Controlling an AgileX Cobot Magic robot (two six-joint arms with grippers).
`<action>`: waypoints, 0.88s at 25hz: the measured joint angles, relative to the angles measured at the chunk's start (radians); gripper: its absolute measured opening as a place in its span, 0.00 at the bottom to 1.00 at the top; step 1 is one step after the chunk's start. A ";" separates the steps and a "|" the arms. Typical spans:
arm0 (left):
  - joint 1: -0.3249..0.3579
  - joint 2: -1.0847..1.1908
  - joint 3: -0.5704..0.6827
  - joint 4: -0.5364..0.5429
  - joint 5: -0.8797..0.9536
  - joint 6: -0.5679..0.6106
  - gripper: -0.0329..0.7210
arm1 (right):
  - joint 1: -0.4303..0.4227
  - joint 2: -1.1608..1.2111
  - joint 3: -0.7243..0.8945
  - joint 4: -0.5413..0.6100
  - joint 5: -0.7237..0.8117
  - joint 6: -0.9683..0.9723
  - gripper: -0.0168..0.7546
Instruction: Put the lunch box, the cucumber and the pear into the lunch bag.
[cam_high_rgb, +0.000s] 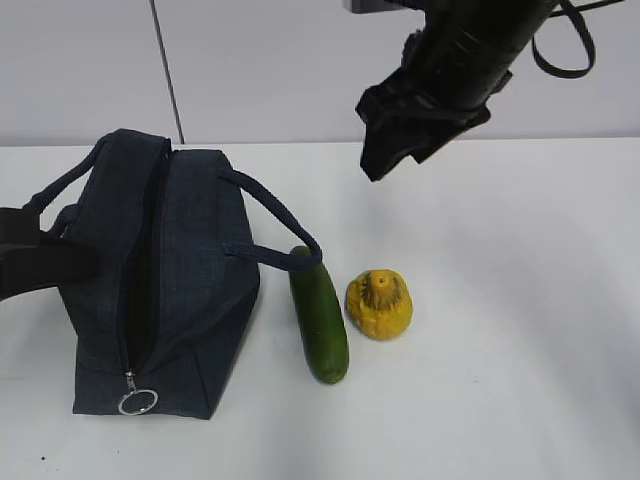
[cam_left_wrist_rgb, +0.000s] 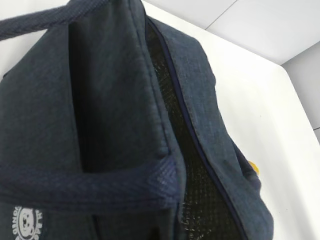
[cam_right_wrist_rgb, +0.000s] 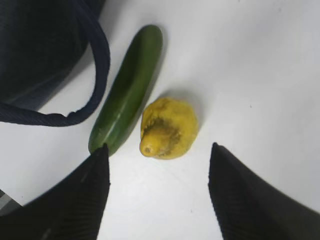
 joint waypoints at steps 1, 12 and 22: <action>0.000 0.000 0.000 0.000 0.000 0.000 0.02 | 0.000 0.000 0.000 -0.016 0.019 0.028 0.65; 0.000 0.000 0.000 0.000 0.003 0.000 0.02 | 0.006 0.072 -0.003 -0.036 0.071 0.108 0.47; 0.000 0.000 0.000 0.000 0.004 0.000 0.02 | 0.021 0.180 -0.003 -0.036 0.071 0.063 0.59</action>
